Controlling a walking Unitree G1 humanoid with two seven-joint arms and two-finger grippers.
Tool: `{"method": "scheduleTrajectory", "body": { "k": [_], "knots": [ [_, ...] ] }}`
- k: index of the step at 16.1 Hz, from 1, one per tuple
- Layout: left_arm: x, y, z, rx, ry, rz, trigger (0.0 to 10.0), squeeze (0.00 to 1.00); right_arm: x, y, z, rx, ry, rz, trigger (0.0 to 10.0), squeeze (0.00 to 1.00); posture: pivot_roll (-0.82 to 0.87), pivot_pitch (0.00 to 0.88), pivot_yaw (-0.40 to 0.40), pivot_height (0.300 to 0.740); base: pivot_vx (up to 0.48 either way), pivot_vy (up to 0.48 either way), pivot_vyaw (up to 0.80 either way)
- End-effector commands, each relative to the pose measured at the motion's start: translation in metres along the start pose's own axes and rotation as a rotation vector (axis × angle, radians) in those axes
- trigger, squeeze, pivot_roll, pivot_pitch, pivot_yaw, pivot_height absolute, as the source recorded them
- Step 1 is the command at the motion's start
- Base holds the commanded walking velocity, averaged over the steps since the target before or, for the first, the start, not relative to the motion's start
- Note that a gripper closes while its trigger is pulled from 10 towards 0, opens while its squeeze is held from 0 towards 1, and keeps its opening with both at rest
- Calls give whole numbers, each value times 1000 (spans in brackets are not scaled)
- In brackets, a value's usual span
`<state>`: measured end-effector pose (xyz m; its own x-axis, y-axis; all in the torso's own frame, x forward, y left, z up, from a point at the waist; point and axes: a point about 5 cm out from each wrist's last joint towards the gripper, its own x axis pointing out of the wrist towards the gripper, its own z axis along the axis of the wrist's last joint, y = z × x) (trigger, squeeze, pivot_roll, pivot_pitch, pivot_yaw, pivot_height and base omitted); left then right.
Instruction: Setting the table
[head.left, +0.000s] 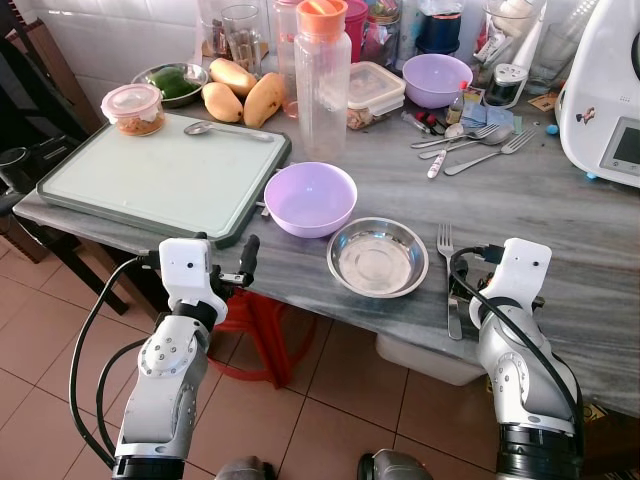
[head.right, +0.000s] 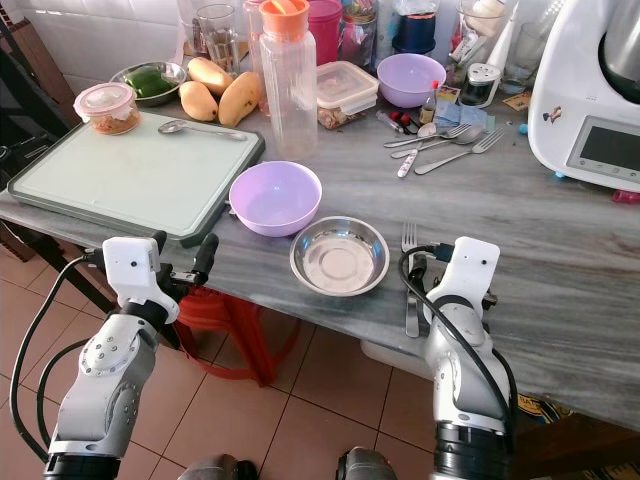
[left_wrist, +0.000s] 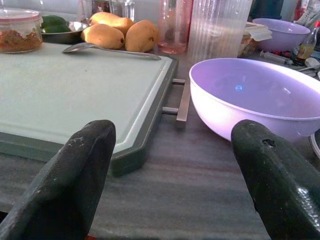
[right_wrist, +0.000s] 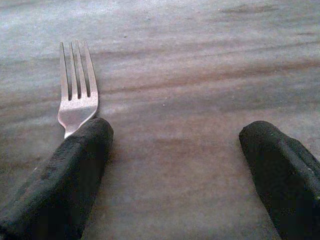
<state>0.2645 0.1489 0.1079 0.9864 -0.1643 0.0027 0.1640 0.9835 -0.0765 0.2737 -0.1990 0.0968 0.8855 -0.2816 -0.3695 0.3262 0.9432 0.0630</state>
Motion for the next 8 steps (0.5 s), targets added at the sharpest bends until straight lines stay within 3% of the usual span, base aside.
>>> {"method": "scheduleTrajectory", "body": {
  "k": [1,4,8],
  "knots": [
    [0,1,3,8,-10,3,10000,0,-3,3,-9,-5,42,16,10000,541,14,62,43,740,0,0,0],
    [1,0,4,6,-12,3,10000,0,-12,-8,-10,-28,28,-44,10000,545,9,61,43,740,0,0,0],
    [3,-1,4,3,-15,0,10000,0,-25,-11,-17,-48,36,-62,10000,545,2,56,41,740,0,0,0]
  ]
}}
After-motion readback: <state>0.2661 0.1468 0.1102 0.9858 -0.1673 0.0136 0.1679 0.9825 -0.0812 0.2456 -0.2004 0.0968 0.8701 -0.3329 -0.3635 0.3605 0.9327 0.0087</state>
